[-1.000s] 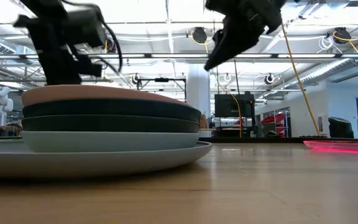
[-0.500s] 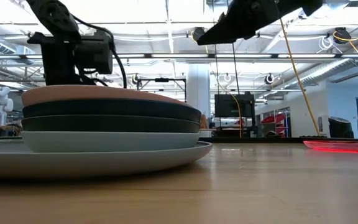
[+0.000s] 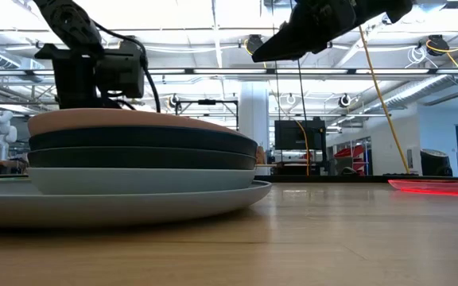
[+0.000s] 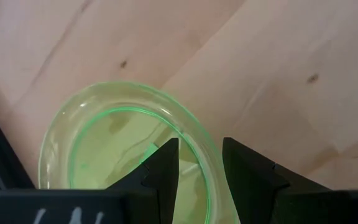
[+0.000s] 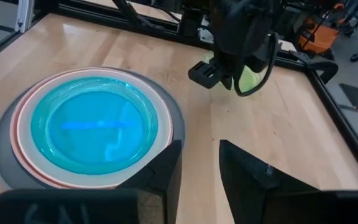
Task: Stack plastic plates
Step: Stack the green plate on top of the blue plate
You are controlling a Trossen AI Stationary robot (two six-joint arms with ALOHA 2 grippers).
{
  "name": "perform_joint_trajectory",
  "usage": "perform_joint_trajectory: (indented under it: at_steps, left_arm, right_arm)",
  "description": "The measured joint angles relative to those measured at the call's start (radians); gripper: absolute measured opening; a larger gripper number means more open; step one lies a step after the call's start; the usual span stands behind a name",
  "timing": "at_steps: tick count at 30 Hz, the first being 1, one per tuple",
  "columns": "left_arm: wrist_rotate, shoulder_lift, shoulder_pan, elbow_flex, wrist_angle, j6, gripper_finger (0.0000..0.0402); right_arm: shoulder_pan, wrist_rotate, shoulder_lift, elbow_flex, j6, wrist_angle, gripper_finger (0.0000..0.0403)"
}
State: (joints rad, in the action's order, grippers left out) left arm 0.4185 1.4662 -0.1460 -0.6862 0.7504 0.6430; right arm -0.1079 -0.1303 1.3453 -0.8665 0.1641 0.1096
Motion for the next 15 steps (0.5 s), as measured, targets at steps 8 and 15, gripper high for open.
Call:
perform_joint_trajectory:
  at_steps: [8,15]
  left_arm:
    - [0.001,0.000,0.009,0.052,0.001,0.076,0.0131]
    - [0.001,0.000,0.050,0.053,-0.003,0.093,0.0110]
  right_arm:
    - [-0.001,0.002,0.000,0.000,-0.036,-0.010,0.0102]
    - [-0.001,0.003,0.000,0.000,-0.040,-0.011,0.0102]
